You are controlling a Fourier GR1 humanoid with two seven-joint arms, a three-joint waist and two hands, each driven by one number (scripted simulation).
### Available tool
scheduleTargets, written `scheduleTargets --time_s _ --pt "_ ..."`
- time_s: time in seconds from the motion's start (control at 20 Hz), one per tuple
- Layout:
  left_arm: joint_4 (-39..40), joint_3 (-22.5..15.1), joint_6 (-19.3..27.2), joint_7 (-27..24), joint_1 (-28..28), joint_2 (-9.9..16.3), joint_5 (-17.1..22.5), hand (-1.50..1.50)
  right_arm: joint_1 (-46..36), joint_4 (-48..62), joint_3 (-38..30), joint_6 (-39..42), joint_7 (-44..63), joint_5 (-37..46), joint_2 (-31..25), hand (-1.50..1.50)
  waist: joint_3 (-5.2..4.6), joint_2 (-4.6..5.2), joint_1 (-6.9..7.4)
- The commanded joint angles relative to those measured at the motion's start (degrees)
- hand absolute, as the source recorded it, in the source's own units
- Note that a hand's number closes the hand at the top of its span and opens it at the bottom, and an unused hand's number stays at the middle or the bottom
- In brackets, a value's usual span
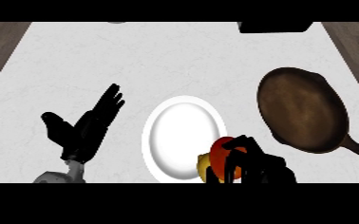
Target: Pick the tomato from the plate and place it in the pan
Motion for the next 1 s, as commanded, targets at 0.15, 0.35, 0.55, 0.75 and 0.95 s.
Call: scheduleTargets --time_s 0.15,0.35,0.55,0.75,0.95 --pt "-1.73 0.72 -0.92 2.57 -1.58 0.06 -0.03 0.00 9.61 7.33 -12.64 -16.79 -10.33 -6.43 -10.31 1.50 -0.04 0.30 1.20" --pt "-0.91 -0.88 -0.18 1.83 -0.78 -2.14 -2.18 0.00 4.68 17.34 -21.25 -20.02 -17.20 -13.12 -11.21 1.50 -0.06 0.35 1.65" --pt "5.02 1.33 -2.89 -1.07 -3.47 -2.52 -1.78 0.00 -1.03 25.65 -28.10 -23.92 -21.19 -16.08 -10.61 1.50 -0.10 0.45 1.56" --pt "2.21 0.85 -2.86 0.73 -2.74 -2.38 -2.00 0.00 -2.64 35.85 -34.73 -32.42 -28.17 -20.91 -12.33 1.50 -0.05 0.47 1.83" --pt "0.65 0.45 -2.90 -0.41 0.34 -2.52 -3.12 0.00 -8.63 47.40 -39.82 -37.16 -37.97 -31.83 -13.52 1.50 -0.04 0.45 2.25"
